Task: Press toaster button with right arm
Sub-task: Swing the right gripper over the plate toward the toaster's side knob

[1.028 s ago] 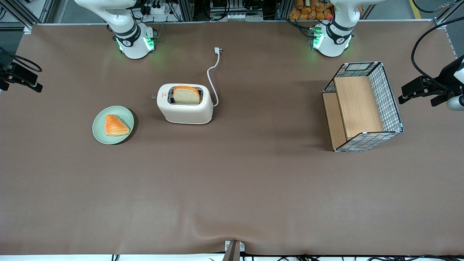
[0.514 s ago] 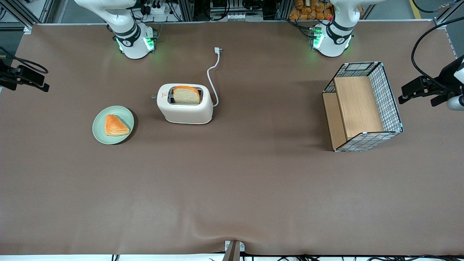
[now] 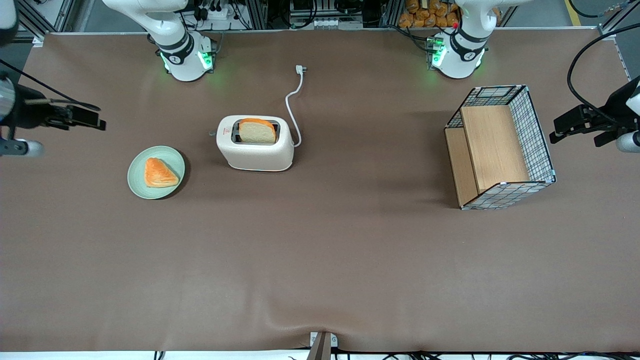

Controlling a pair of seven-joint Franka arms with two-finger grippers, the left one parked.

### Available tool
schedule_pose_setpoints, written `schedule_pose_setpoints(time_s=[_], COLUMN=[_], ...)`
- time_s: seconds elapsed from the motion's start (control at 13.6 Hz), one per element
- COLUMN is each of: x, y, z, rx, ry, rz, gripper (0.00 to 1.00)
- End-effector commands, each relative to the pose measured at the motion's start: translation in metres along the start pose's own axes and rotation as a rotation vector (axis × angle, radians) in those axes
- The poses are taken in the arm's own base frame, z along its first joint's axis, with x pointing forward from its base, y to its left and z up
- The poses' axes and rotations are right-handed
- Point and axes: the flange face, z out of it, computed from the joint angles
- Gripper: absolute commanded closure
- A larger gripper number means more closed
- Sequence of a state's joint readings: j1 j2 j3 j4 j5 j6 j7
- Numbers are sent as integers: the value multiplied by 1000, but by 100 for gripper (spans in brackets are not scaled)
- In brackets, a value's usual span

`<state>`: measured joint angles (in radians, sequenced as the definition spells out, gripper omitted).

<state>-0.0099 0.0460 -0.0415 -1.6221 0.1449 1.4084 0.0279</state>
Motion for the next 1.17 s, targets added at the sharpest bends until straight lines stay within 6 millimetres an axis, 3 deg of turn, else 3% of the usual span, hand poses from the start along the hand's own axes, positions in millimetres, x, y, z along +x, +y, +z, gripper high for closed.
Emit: schedule_pose_setpoints(time_s=[0.0, 0.07, 0.22, 0.44, 0.51, 0.73, 0.88, 1.1], x=[-24, -29, -35, -42, -42, -52, -61, -65], y=[-1, 0, -2, -5, -12, -18, -34, -31], z=[42, 58, 86, 126, 136, 170, 195, 217], rx=[86, 115, 124, 198, 192, 251, 227, 254], ry=[6, 1, -29, -59, -62, -59, -38, -60], rz=[49, 73, 105, 134, 126, 153, 133, 152], gripper=[0, 6, 46, 95, 100, 100, 100, 100])
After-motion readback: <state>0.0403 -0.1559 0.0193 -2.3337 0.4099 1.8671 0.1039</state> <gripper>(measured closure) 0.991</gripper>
